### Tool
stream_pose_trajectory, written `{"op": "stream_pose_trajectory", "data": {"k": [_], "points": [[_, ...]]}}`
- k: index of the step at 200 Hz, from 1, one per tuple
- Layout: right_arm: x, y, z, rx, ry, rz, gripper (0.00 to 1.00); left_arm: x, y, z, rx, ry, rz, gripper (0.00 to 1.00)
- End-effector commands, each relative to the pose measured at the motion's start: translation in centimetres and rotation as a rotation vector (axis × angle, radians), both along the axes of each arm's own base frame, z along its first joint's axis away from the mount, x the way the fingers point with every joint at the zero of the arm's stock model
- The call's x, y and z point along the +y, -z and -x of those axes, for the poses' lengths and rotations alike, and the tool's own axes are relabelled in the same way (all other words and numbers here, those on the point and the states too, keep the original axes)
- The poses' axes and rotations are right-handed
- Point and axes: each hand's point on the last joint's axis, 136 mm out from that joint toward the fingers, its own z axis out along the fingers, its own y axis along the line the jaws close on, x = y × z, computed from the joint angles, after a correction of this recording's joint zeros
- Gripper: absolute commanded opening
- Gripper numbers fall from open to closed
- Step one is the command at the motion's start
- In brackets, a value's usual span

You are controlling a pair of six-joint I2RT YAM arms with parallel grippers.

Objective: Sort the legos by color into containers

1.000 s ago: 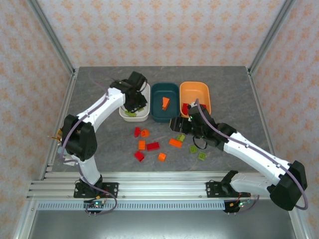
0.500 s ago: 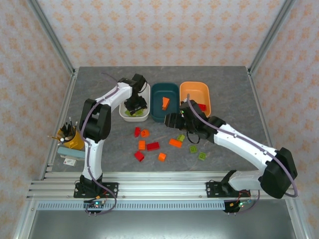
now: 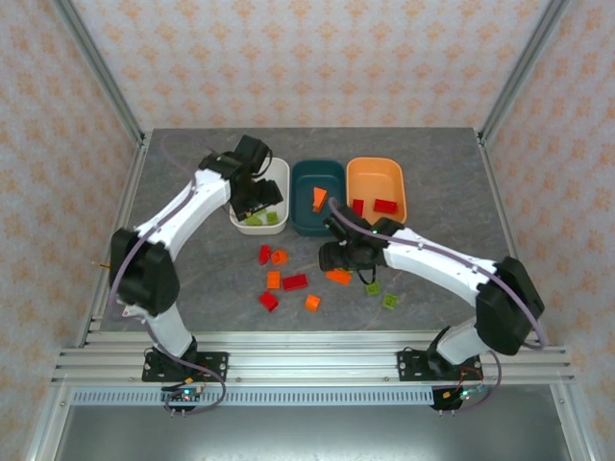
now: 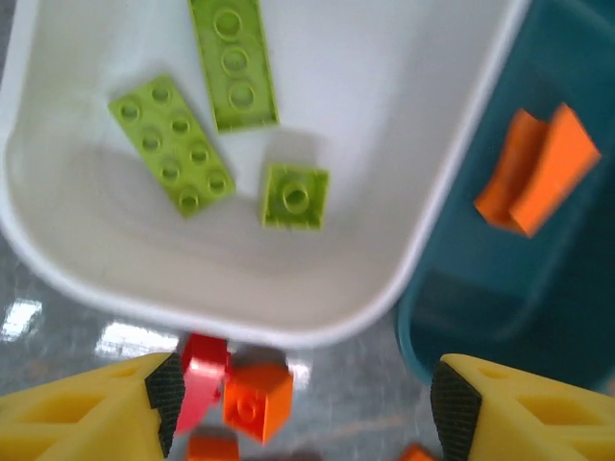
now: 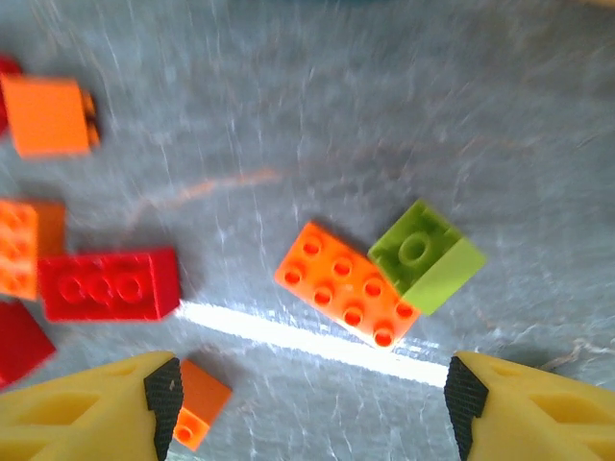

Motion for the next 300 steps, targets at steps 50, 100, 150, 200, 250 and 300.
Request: {"op": "stream_pose_trajectory", "data": {"k": [50,100,150,200,250,300], "points": [[-0.5,4.4,1.9,0.145,-0.118,0.164,0.82,0.5,0.8,9.6,-0.036,0.020,0.031,0.75],[-0.3,6.5,0.5,0.208,-0.147,0.140,0.83,0.5,0.8,10.9,-0.024,0.032,0.060,0.75],[0.2,6.6,-0.8,0.211,-0.228,0.140,0.83,0.3,0.2,11.1,-0.042,0.031,0.086,0.75],[0.9,7.7,0.9,0.288,-0.236,0.094,0.79,0.3,0.3,11.1,-0.045,0.027,0.088,0.75],[1.8,7.7,3.2,0.312,-0.262,0.097,0.74,0.3,0.6,11.2,-0.043,0.025,0.088,0.75],[-0.1,9.2,3.0,0.265,-0.177,0.226,0.57,0.1,0.1,11.3,-0.076,0.034,0.117,0.75]]}}
